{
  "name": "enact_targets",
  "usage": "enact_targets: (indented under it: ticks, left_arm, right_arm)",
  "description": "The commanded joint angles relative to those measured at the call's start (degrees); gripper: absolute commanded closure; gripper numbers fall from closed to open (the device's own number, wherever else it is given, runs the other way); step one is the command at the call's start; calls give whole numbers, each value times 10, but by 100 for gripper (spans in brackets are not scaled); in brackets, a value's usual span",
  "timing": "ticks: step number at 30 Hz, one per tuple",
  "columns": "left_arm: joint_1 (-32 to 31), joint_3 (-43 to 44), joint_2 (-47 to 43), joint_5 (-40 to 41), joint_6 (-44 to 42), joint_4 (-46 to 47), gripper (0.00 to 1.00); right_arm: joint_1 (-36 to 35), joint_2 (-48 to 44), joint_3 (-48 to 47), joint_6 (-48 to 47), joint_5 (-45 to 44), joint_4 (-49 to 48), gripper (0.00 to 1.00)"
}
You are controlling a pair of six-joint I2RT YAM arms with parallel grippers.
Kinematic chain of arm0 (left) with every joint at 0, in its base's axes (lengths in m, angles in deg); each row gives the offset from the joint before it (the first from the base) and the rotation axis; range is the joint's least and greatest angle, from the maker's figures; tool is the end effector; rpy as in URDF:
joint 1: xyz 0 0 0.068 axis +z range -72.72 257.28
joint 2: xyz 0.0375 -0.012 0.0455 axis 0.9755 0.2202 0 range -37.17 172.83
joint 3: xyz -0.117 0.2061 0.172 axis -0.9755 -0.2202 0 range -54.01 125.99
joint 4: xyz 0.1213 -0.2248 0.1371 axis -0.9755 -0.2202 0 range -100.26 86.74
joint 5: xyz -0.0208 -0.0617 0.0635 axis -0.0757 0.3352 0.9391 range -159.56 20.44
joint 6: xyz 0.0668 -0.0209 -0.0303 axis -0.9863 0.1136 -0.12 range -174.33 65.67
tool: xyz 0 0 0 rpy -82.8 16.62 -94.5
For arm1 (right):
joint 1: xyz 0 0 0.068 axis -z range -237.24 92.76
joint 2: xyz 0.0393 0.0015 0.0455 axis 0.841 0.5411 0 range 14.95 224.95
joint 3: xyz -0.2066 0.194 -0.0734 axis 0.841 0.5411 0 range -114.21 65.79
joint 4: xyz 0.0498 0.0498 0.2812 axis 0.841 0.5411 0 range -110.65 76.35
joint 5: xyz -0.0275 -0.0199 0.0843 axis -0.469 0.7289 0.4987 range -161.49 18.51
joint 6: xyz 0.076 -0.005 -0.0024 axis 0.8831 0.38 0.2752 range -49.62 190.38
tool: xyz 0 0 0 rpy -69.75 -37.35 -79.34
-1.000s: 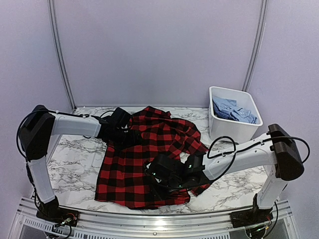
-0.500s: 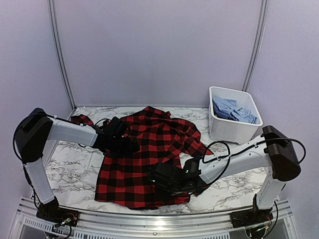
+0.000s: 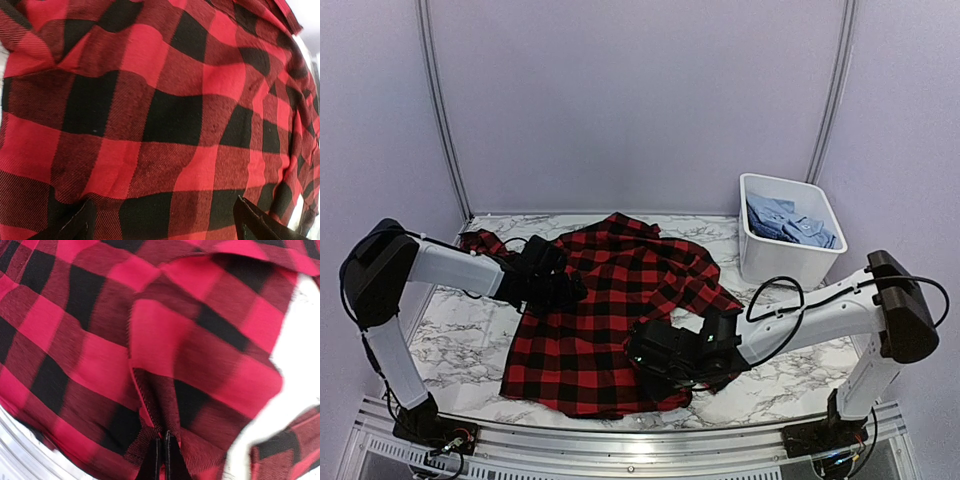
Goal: Fold and stack the long sleeve shirts
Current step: Flatten out the crumpled shirt at the center of the board, then adjust the flattened shirt at the center of the board.
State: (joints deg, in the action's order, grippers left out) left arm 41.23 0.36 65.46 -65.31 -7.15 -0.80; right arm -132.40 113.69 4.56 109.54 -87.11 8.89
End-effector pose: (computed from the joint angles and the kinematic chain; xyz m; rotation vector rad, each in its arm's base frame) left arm 0.3317 -0.2353 0.1266 -0.2746 2.4378 -0.5935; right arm 0.1119 0.3542 0.1494 -0.7591 2.5788 0.2585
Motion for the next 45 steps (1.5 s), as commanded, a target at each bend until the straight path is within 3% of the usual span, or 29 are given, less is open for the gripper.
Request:
enact_targets:
  ticks: [1,10,16,21,22,27,30,35,39,43,45]
  left_arm:
    - [33,-25,1,15,-20,-41,1]
    - [81,-18,2,5,-51,-52,1]
    - [93,-2,5,7,-65,-66,1]
    - [110,3,6,9,-77,-82,1]
    - [114,2,6,5,-79,-83,1]
    - [113,16,-10,-30,-113,-83,1]
    - [107,26,-33,-48,-130,-85,1]
    - [65,42,-62,-64,-130,-92,1]
    - [40,35,-81,-55,-108,-95,1]
    - [33,6,-115,-57,-90,-98,1]
    - [30,-17,-145,-56,-85,-101,1]
  right_arm:
    - [9,-33,10,21,-44,45,100]
    - [39,-88,95,57,-42,83,100]
    - [-11,-131,161,94,19,71,100]
    - [-45,-144,153,102,35,67,100]
    - [-46,-147,146,102,31,70,97]
    - [-6,-182,119,89,-10,93,57]
    - [44,-217,118,62,-22,69,52]
    - [170,-198,49,-41,-34,-22,52]
    - [268,-121,-22,-112,24,-132,66]
    - [321,-11,-117,-151,35,-148,81]
    - [337,32,-150,-163,39,-159,83]
